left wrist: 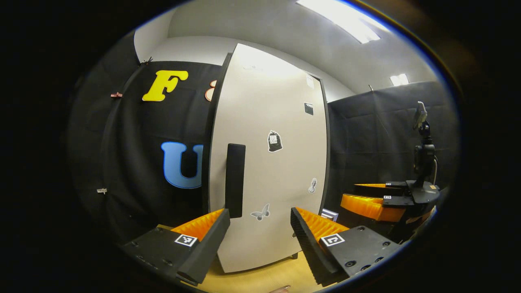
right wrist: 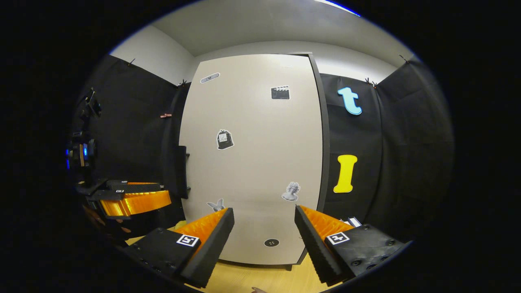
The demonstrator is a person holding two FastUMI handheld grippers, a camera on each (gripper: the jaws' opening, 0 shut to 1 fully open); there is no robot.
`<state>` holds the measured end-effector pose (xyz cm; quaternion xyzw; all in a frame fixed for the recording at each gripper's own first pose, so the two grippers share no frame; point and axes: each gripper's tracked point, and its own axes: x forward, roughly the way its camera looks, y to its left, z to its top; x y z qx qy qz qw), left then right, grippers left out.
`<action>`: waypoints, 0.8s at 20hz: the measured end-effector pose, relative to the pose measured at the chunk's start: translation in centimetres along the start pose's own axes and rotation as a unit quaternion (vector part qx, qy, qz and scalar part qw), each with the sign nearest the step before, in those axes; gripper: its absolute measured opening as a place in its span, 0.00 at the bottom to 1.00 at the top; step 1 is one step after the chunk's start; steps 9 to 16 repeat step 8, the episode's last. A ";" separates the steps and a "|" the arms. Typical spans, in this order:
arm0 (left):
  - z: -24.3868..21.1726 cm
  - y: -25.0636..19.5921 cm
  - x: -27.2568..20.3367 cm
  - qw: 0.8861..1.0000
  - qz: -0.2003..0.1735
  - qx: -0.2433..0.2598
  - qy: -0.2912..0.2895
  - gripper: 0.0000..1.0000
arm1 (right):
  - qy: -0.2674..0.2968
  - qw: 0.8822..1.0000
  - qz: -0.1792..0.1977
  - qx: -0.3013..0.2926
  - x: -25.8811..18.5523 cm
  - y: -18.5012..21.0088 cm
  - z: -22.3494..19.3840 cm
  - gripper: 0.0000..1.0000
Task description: Open the cabinet door with the right hand, grasp the bottle in the cabinet with the left hand and place it on the coaster, then close the cabinet door with the right hand.
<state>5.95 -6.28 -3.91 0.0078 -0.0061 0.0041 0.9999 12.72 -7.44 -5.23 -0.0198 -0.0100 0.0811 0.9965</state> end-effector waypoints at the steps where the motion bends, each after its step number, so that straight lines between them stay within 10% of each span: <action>1: -0.2 -0.1 0.0 1.000 0.002 0.003 0.003 0.94 | 0.001 1.000 0.001 0.002 0.0 0.1 0.0 0.97; 16: -0.5 -0.5 0.6 1.000 -0.001 0.011 0.007 0.95 | -0.006 1.000 -0.007 0.005 0.3 -0.3 0.2 0.98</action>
